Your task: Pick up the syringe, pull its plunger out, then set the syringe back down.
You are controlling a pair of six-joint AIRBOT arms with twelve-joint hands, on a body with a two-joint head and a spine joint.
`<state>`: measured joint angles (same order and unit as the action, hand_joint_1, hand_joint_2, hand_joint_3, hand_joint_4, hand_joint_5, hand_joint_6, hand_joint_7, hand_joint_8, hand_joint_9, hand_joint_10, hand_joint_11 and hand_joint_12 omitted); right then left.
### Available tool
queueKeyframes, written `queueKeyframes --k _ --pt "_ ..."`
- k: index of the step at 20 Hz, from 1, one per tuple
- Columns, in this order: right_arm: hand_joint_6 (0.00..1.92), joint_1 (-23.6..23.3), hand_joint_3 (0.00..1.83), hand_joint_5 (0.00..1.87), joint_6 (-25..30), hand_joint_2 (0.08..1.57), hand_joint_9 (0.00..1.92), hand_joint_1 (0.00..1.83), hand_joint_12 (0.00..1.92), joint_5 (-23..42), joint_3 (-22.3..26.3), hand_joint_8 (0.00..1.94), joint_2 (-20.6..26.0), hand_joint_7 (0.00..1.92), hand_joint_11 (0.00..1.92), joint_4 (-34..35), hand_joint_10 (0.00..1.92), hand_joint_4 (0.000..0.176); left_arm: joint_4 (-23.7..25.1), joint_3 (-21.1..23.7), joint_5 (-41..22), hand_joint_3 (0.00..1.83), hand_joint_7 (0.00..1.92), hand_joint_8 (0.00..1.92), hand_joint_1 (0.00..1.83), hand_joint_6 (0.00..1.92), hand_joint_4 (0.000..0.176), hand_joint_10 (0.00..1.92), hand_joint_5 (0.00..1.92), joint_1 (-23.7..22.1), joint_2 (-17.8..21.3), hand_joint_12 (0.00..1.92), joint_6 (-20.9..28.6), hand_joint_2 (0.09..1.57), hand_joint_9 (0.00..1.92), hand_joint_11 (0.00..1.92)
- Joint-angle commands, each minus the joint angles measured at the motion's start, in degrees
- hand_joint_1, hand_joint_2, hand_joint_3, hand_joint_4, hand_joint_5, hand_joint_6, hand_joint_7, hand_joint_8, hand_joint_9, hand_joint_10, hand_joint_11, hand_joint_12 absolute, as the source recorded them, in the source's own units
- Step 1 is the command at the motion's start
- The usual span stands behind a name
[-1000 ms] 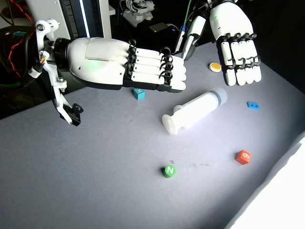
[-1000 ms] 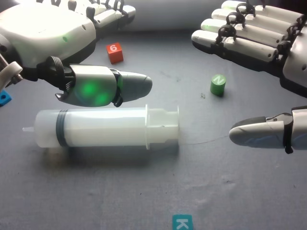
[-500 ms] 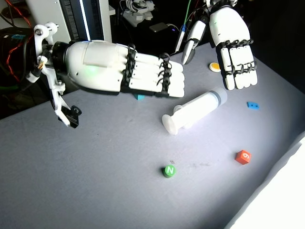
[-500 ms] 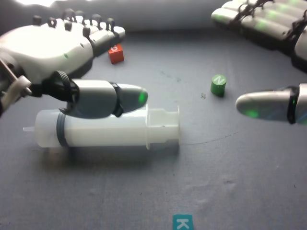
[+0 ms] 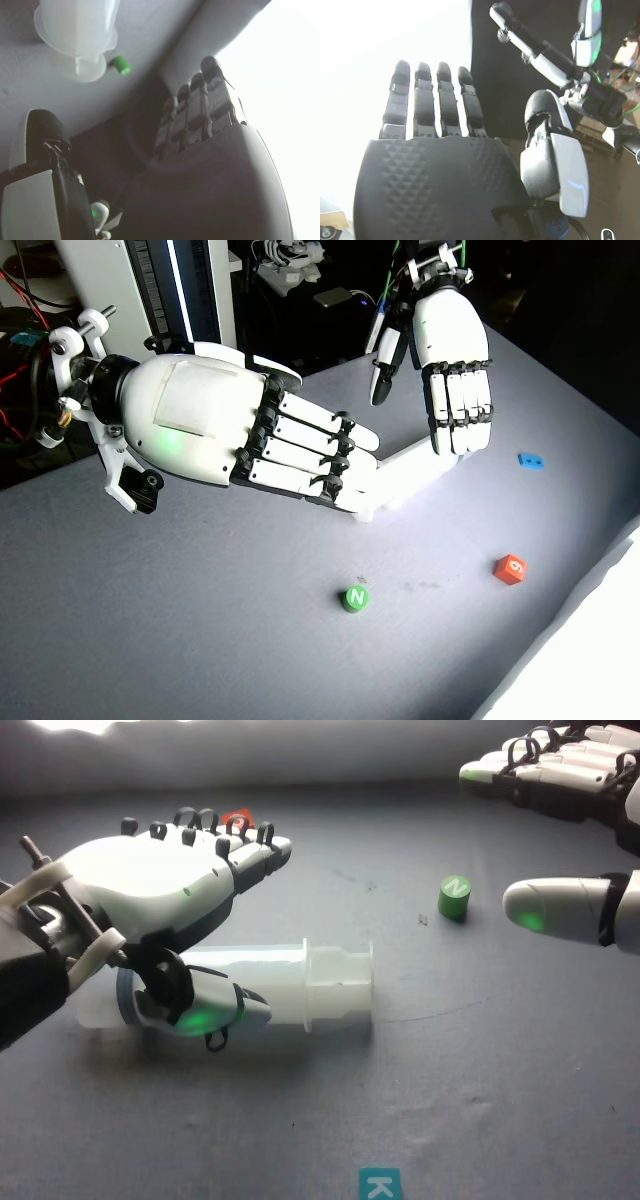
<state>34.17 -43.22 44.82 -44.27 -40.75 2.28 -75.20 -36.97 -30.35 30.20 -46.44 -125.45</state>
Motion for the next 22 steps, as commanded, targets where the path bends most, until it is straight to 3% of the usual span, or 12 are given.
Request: queueKeyframes --k 1,7,12,22 --pt "0.00 -0.6 0.00 0.21 0.9 1.22 0.18 0.03 0.37 7.1 0.0 0.01 0.2 0.22 0.00 0.3 0.01 0.000 2.8 -0.5 -2.8 0.01 0.00 0.00 0.81 0.00 0.000 0.00 0.00 -0.1 -0.5 0.13 0.5 1.04 0.00 0.00" --pt "0.00 -0.7 0.00 0.17 4.0 1.23 0.15 0.01 0.27 7.6 -0.2 0.00 -0.2 0.18 0.00 0.4 0.00 0.000 4.3 -4.5 -3.4 0.00 0.00 0.00 0.83 0.00 0.000 0.00 0.00 3.1 -4.8 0.17 3.2 1.04 0.00 0.00" --pt "0.00 -1.2 0.00 0.18 3.8 1.23 0.13 0.05 0.19 7.3 -0.2 0.00 -0.5 0.17 0.00 5.2 0.00 0.000 6.2 -7.1 -4.3 0.00 0.00 0.00 0.85 0.00 0.000 0.00 0.00 6.3 -7.2 0.20 6.0 1.04 0.00 0.00" --pt "0.00 -2.3 0.00 0.19 2.4 1.23 0.18 0.03 0.37 7.7 0.3 0.00 -0.6 0.21 0.00 5.6 0.01 0.000 9.8 -12.8 -5.7 0.00 0.00 0.00 0.80 0.00 0.000 0.00 0.00 10.4 -11.5 0.24 11.5 1.05 0.01 0.00"
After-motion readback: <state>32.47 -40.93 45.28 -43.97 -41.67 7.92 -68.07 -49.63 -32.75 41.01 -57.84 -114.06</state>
